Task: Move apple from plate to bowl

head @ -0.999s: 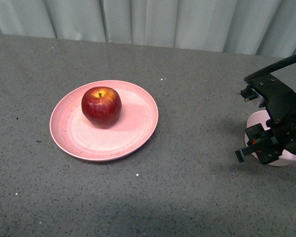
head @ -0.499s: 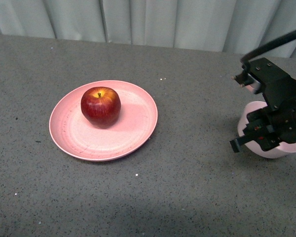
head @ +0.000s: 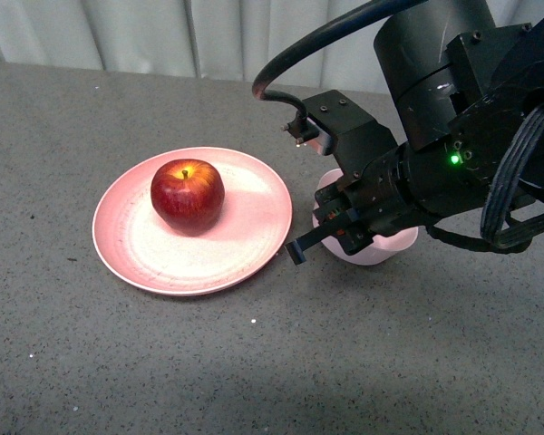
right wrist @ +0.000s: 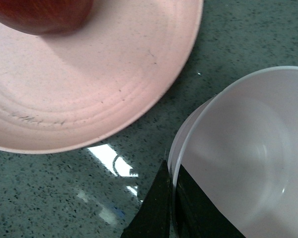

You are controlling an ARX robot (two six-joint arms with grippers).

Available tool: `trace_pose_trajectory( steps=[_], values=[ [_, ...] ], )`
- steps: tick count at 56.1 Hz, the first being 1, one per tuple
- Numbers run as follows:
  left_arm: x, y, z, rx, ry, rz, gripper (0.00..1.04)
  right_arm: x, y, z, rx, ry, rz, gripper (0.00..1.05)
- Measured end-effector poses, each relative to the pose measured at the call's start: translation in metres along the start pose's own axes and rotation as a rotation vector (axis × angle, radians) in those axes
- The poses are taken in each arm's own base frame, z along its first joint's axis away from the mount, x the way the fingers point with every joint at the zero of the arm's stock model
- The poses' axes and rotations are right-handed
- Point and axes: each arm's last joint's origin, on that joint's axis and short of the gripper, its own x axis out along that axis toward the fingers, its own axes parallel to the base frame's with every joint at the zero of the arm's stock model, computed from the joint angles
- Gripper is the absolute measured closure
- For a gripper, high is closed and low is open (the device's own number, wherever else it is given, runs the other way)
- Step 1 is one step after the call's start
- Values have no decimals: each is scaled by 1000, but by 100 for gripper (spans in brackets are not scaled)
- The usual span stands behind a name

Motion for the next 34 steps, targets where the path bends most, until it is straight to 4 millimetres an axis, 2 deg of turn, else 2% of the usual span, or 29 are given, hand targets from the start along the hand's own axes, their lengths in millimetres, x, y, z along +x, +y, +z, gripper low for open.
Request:
trace_pose_trajectory(
  steps=[13,24,34],
  values=[
    [0,0,0,0,0,0,7,10,3,4,5,-11,28,101],
    [0,0,0,0,0,0,7,11,3,4,25,-38,43,74],
    [0,0,0,0,0,0,7,-1,-5,-5,80,-110,44,37]
  ],
)
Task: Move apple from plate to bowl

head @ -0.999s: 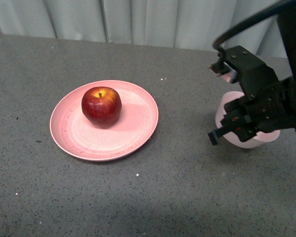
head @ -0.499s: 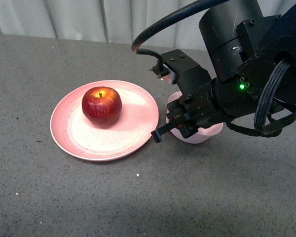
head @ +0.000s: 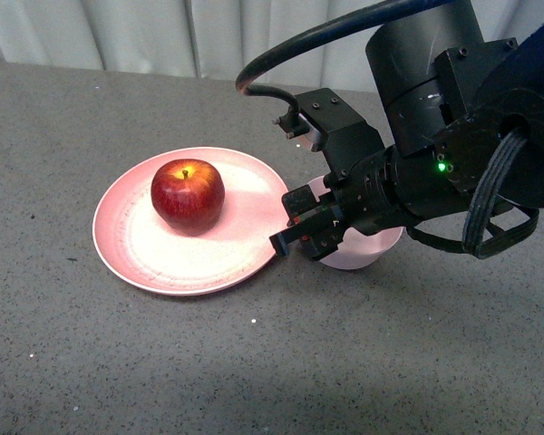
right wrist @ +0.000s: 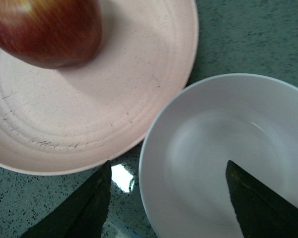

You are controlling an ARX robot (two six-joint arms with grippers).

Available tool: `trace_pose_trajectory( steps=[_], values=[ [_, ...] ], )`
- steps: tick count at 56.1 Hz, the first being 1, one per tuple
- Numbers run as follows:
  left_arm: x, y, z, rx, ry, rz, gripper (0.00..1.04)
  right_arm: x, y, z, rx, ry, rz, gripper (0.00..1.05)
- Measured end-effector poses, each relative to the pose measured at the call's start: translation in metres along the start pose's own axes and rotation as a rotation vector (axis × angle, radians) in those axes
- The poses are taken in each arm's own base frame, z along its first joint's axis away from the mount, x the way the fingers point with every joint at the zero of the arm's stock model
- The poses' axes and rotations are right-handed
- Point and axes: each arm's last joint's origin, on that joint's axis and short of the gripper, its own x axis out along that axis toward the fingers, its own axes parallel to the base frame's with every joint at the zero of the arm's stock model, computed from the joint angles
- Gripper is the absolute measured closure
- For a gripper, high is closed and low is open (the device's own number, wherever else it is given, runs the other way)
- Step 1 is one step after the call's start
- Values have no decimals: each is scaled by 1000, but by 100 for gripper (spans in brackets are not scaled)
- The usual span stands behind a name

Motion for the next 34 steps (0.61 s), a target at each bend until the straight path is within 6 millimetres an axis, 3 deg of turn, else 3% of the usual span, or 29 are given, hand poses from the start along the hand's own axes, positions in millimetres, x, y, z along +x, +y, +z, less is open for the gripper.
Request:
trace_pose_trajectory(
  steps=[8,22,28,34],
  values=[
    [0,0,0,0,0,0,7,-34,-8,1,9,-156,-114,9],
    [0,0,0,0,0,0,7,-86,-12,-5,57,-357,-287,9],
    [0,0,0,0,0,-3,7,-102,-15,-23,119,-615,-589,26],
    [0,0,0,0,0,0,7,-129,-17,-40,148,-762,-660,44]
  ],
)
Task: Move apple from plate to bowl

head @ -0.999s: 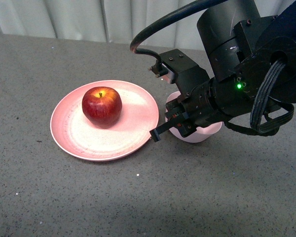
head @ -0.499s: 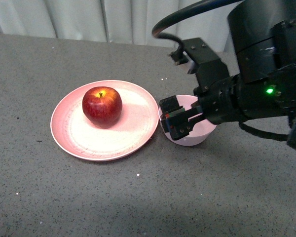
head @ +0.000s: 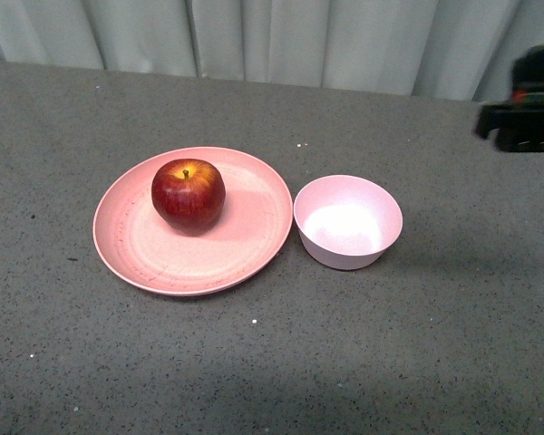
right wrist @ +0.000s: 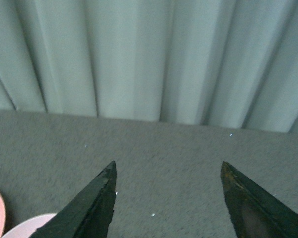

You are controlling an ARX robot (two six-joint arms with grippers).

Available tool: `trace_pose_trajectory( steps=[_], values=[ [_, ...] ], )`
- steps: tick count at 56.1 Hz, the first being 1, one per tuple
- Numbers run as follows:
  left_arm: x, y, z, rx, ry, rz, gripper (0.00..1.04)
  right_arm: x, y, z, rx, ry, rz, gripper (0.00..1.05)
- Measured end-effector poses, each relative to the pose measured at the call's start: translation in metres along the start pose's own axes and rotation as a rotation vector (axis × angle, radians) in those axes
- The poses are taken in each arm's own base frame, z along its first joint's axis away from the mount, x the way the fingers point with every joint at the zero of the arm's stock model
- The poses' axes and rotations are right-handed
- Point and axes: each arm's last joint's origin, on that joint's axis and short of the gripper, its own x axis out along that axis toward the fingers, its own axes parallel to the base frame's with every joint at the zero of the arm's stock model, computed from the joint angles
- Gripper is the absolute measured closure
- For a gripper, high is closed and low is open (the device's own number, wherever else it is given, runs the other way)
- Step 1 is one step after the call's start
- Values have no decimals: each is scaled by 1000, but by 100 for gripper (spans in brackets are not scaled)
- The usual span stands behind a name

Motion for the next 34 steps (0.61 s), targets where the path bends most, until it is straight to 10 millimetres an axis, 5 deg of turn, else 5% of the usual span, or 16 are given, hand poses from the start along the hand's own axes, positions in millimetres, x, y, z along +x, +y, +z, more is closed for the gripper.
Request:
trace_pose_trajectory(
  steps=[17,34],
  values=[
    [0,0,0,0,0,0,7,-59,-38,11,10,-23,-4,104],
    [0,0,0,0,0,0,7,-99,-56,23,19,-28,-3,104]
  ],
)
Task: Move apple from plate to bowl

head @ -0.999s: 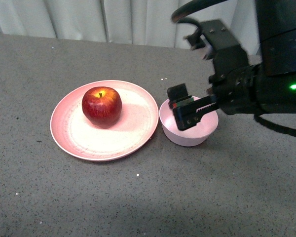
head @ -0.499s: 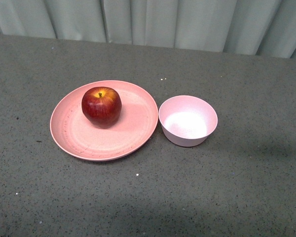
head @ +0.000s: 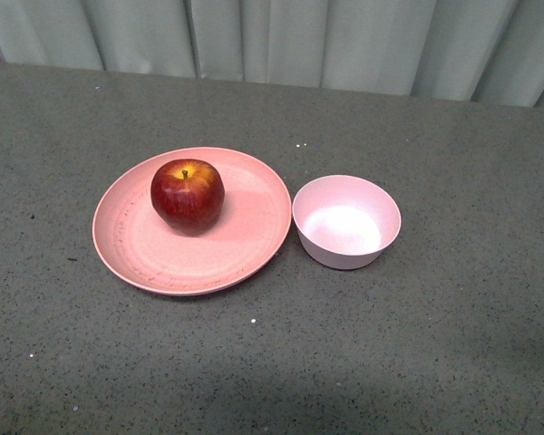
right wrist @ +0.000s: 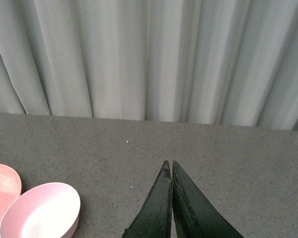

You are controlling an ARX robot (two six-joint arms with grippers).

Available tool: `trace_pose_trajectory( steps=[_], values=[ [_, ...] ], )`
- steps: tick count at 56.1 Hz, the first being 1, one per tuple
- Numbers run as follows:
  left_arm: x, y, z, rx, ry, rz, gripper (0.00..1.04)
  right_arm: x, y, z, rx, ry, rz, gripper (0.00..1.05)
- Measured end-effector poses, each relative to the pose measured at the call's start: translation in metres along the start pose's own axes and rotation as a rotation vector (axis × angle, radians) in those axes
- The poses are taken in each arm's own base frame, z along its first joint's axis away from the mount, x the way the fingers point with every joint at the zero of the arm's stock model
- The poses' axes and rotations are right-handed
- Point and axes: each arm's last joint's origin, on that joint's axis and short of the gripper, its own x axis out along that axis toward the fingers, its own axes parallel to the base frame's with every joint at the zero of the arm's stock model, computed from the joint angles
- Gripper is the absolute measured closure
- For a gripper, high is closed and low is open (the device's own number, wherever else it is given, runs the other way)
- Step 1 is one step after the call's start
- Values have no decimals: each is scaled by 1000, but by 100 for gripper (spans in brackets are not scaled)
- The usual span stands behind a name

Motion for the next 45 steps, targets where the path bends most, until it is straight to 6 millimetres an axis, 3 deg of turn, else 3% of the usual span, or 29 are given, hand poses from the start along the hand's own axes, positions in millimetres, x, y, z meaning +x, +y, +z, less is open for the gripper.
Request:
trace_pose_trajectory(
  steps=[9,45],
  values=[
    [0,0,0,0,0,0,7,-12,-11,0,2,-3,-8,104],
    [0,0,0,0,0,0,7,-44,-11,5,2,-22,-4,104]
  ],
)
